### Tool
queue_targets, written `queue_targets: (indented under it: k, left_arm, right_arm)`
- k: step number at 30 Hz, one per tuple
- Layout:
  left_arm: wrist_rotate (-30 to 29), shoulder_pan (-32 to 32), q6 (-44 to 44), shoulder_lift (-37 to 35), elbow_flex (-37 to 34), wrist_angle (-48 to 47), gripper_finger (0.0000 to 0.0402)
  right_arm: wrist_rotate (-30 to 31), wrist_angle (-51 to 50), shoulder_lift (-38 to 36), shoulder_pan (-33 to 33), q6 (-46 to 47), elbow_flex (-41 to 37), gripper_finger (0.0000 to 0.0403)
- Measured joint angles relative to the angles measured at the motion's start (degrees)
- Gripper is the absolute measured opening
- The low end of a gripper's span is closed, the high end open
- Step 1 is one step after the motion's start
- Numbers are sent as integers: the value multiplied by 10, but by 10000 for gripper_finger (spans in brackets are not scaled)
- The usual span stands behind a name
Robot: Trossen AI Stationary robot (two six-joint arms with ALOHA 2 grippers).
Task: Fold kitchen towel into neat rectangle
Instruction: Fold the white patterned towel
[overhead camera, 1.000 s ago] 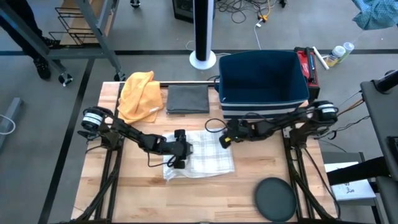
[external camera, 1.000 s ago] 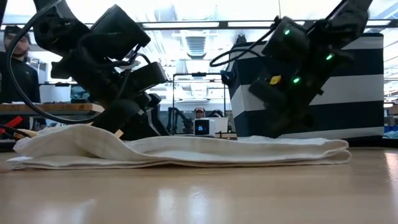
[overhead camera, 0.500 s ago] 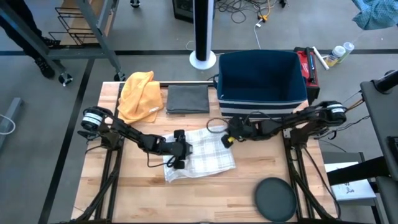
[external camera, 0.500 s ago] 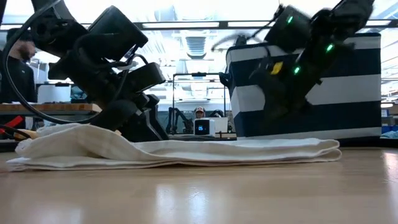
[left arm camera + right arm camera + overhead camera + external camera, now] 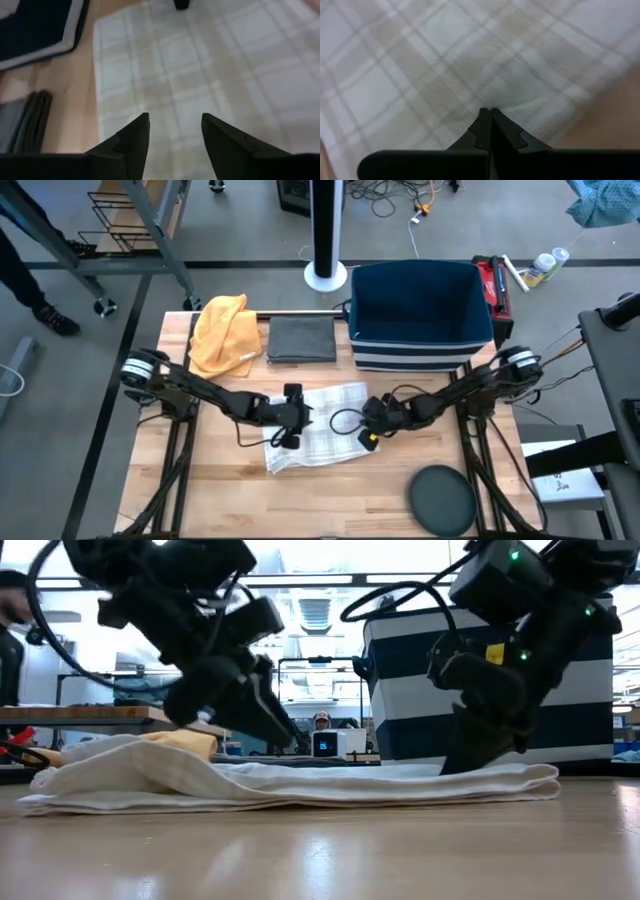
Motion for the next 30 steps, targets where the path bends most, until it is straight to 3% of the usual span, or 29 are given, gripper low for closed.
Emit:
queue_targets:
  k: [3, 6, 9, 12, 16, 23, 27, 30]
  left_arm:
    - [5, 19, 0, -15, -19, -28, 173]
    - [36, 35, -15, -16, -68, -33, 170]
    - [63, 35, -68, -13, -114, 32, 160]
    - [76, 16, -146, -11, -138, 68, 153]
    - [65, -23, -207, -26, -128, 64, 155]
    - [48, -67, -201, -56, -67, 40, 171]
    - [48, -106, -193, -58, -54, 40, 171]
    - [37, -122, -224, -51, -60, -39, 168]
  right_arm:
    - [26, 0, 11, -15, -15, 2, 0]
    - [108, -8, 15, -36, -41, 5, 0]
    - [206, -19, 11, -59, -81, 18, 0]
    - [236, -15, 0, -74, -131, 37, 0]
    - [188, -12, -15, -58, -190, 61, 0]
    - [42, 80, 0, 25, -191, 74, 0]
    - [38, 94, 39, 45, -162, 79, 0]
    - [27, 80, 71, 41, -144, 79, 0]
